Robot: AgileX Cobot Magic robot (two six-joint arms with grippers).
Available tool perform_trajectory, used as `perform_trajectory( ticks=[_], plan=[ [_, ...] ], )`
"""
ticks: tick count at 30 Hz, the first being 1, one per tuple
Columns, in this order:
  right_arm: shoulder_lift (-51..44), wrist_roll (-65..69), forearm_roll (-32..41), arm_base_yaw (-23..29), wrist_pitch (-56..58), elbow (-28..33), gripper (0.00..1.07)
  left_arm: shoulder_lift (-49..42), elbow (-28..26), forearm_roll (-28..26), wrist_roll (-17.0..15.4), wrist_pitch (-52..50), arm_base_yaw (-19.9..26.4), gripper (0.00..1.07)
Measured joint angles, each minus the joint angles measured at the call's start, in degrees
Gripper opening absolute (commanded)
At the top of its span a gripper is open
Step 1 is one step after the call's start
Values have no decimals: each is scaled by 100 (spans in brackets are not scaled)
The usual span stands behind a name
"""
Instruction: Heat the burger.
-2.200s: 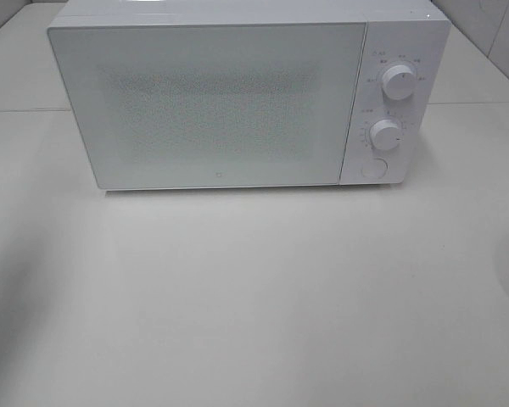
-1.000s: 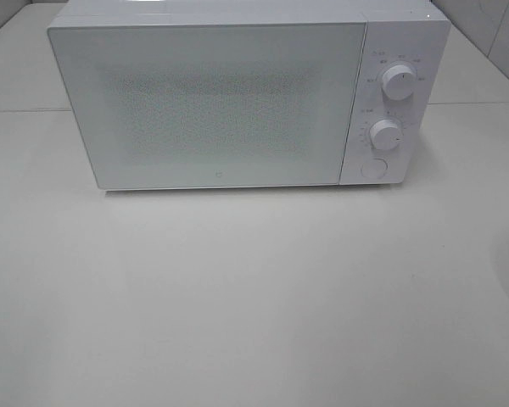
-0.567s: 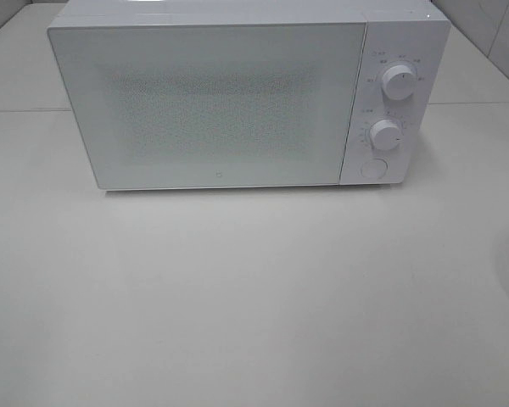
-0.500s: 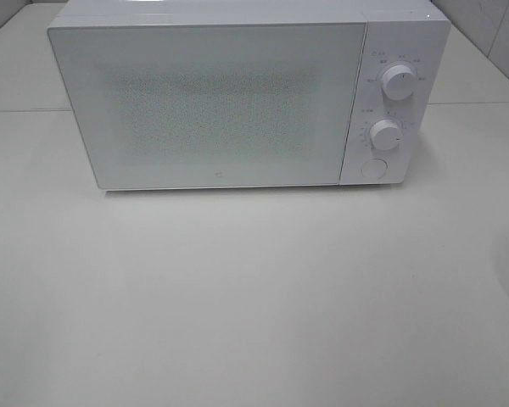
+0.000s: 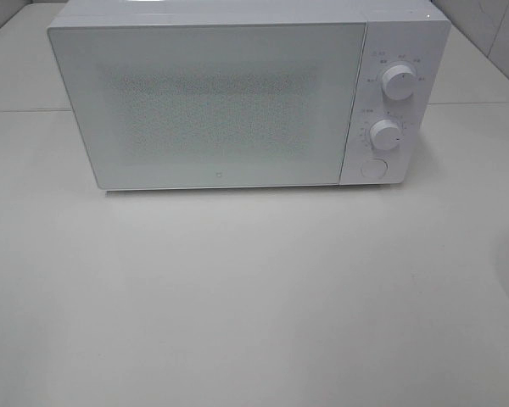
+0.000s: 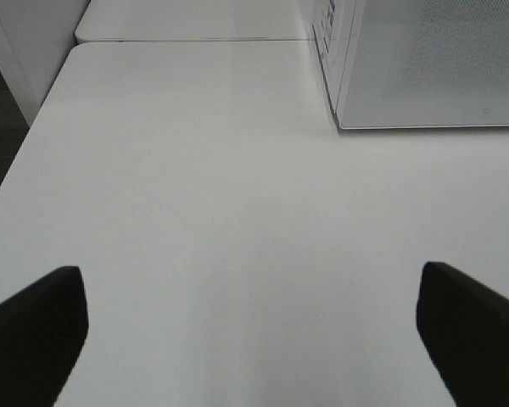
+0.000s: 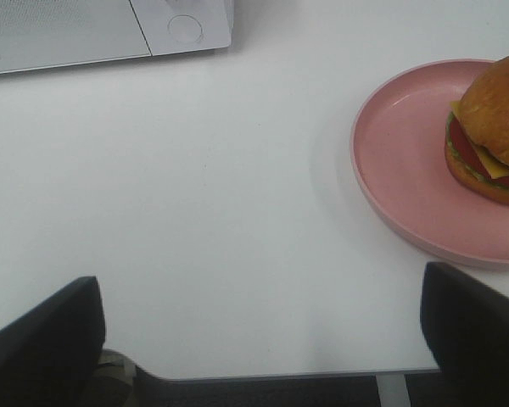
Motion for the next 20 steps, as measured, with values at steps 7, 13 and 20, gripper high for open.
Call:
perform_trajectory(
  ticks=[7, 13, 20],
  plan=[
    [0, 0, 0, 0, 0, 0, 97, 0, 0, 29, 0, 0, 0, 101],
    [0, 0, 0, 0, 0, 0, 97, 0, 0, 29, 0, 0, 0, 101],
    [0, 0, 0, 0, 0, 0, 97, 0, 0, 29, 0, 0, 0, 101]
  ],
)
